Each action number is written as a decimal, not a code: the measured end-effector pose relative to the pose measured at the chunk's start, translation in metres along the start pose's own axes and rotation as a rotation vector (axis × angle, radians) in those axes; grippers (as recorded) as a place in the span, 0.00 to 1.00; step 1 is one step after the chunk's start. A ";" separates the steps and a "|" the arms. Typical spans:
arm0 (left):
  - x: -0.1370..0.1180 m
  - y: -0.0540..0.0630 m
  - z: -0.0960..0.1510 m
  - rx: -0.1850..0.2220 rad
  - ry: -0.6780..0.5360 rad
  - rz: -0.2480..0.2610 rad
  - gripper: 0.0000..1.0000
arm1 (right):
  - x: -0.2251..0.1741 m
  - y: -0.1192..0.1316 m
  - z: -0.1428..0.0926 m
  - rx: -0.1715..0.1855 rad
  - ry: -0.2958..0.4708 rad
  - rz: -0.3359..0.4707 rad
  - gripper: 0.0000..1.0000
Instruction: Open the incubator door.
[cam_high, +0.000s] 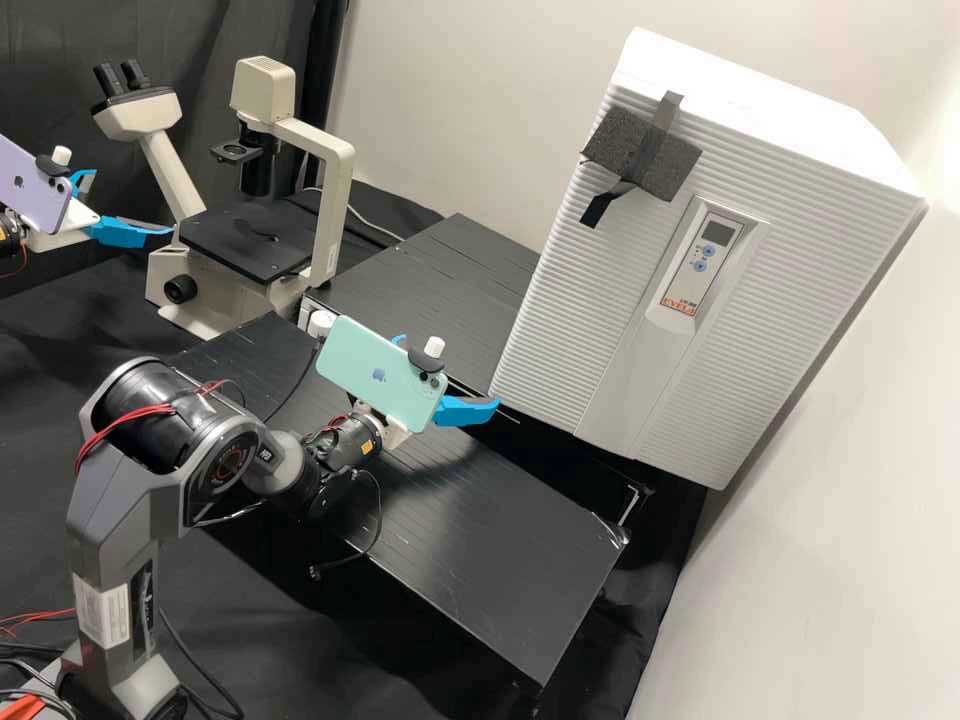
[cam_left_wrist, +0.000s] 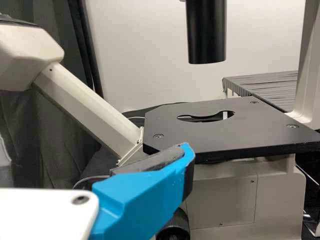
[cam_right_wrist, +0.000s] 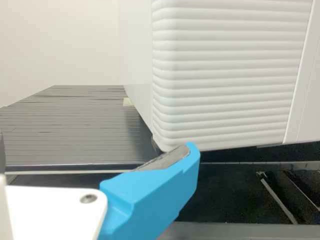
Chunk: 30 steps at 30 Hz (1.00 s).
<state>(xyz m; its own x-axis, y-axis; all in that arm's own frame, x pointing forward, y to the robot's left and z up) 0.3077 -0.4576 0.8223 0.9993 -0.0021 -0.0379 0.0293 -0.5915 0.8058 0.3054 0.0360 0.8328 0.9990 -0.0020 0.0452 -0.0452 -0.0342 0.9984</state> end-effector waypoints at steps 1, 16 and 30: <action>0.000 0.000 0.000 0.000 0.000 0.000 1.00 | 0.000 0.000 0.000 0.000 0.000 0.000 1.00; 0.000 0.000 0.000 0.000 0.000 0.000 1.00 | -0.011 0.027 0.004 0.027 -0.010 0.086 1.00; 0.000 0.000 0.000 0.000 0.000 0.000 1.00 | -0.014 0.098 -0.026 0.081 0.117 0.318 1.00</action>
<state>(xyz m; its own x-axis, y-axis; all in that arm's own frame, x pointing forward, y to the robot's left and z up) 0.3077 -0.4576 0.8223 0.9993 -0.0021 -0.0379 0.0293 -0.5915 0.8058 0.2866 0.0585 0.9305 0.9278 0.0887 0.3623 -0.3499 -0.1291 0.9278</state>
